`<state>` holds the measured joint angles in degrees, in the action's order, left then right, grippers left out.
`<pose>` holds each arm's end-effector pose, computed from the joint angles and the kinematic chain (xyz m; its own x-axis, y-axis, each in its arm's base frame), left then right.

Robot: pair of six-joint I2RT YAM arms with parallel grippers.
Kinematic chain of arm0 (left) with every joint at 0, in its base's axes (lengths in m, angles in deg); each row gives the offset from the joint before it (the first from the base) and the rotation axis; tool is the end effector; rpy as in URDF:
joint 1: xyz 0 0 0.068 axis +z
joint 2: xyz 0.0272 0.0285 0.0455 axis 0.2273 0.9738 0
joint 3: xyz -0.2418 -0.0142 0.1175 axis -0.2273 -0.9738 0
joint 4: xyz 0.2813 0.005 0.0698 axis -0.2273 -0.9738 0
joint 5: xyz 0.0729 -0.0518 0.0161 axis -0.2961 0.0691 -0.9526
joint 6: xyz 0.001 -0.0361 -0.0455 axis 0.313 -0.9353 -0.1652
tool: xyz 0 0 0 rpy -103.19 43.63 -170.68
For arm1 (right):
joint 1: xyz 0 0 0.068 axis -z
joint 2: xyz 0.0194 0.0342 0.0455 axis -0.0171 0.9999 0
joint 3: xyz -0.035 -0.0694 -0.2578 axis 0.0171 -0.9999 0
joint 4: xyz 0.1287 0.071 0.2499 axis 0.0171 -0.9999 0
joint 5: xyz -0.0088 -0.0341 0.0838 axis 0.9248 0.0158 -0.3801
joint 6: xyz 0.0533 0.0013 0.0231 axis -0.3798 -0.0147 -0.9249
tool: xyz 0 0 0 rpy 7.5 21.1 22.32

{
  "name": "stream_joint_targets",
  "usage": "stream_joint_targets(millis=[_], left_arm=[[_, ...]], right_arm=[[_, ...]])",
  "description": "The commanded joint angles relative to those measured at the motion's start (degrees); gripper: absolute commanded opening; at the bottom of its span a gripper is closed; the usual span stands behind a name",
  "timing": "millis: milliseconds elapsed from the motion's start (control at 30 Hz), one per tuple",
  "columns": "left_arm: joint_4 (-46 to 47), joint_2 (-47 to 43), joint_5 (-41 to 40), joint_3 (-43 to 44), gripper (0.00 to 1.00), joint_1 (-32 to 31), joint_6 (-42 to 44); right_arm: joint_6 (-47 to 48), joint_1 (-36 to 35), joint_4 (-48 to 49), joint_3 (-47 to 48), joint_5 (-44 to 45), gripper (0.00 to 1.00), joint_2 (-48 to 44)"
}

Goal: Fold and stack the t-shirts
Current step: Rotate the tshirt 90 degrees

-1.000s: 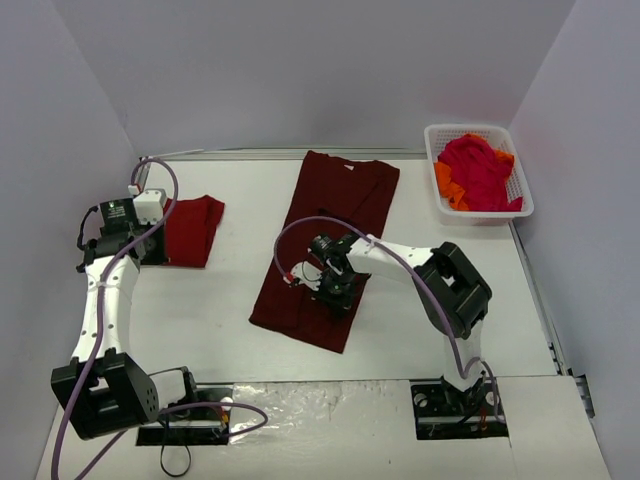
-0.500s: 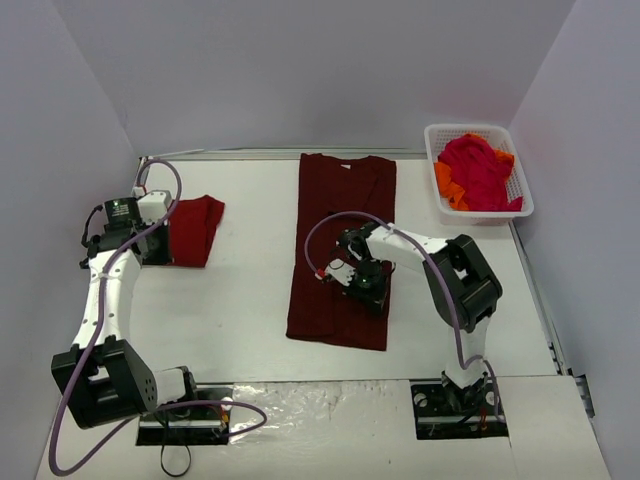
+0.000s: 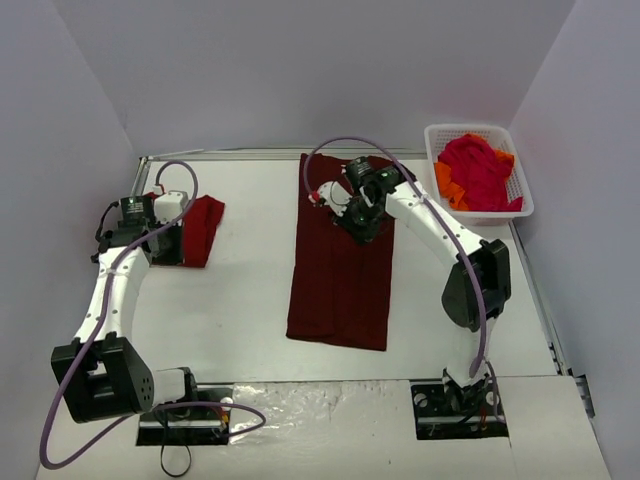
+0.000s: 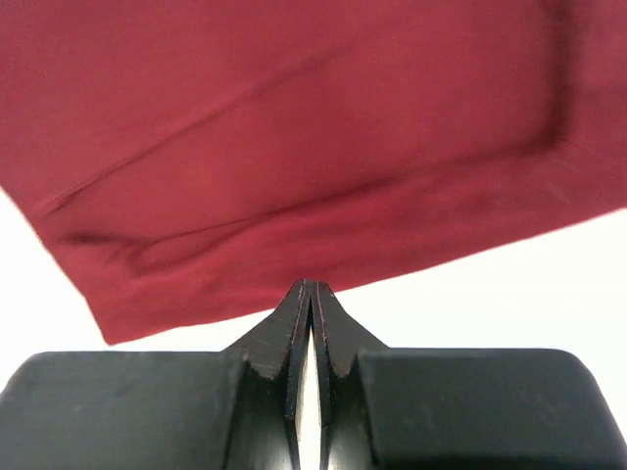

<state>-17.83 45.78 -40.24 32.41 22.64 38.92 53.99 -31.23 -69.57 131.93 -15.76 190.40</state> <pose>0.2964 0.0375 0.2810 -0.7311 0.0180 -0.6821 0.1373 0.9831 -0.1212 0.3655 0.2440 0.2815 -0.2559 -0.7981 -0.5455 -0.9331 0.3513 -0.0762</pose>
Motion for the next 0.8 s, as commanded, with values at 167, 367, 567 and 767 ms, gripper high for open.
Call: stream_joint_targets(millis=[167, 367, 567, 767], left_arm=[[-0.65, -1.16, 0.36, 2.16, 0.02, -1.15, 1.44], [-0.82, -0.9, -0.16, 1.72, 0.02, -1.23, 1.7], [-0.56, -0.46, -1.48, 1.89, 0.02, -1.24, 1.88], [-0.47, 0.24, -2.01, 2.16, 0.02, -1.24, 1.97]], right_arm=[[-7.08, 10.83, 10.39, 6.52, 7.52, 0.0, 12.94], [-6.73, 11.99, 12.76, 19.53, 13.59, 0.0, 24.83], [-7.52, 13.75, 12.85, 27.8, 13.42, 0.0, 32.13], [-6.91, 14.89, 12.85, 28.78, 12.54, 0.0, 35.56]])
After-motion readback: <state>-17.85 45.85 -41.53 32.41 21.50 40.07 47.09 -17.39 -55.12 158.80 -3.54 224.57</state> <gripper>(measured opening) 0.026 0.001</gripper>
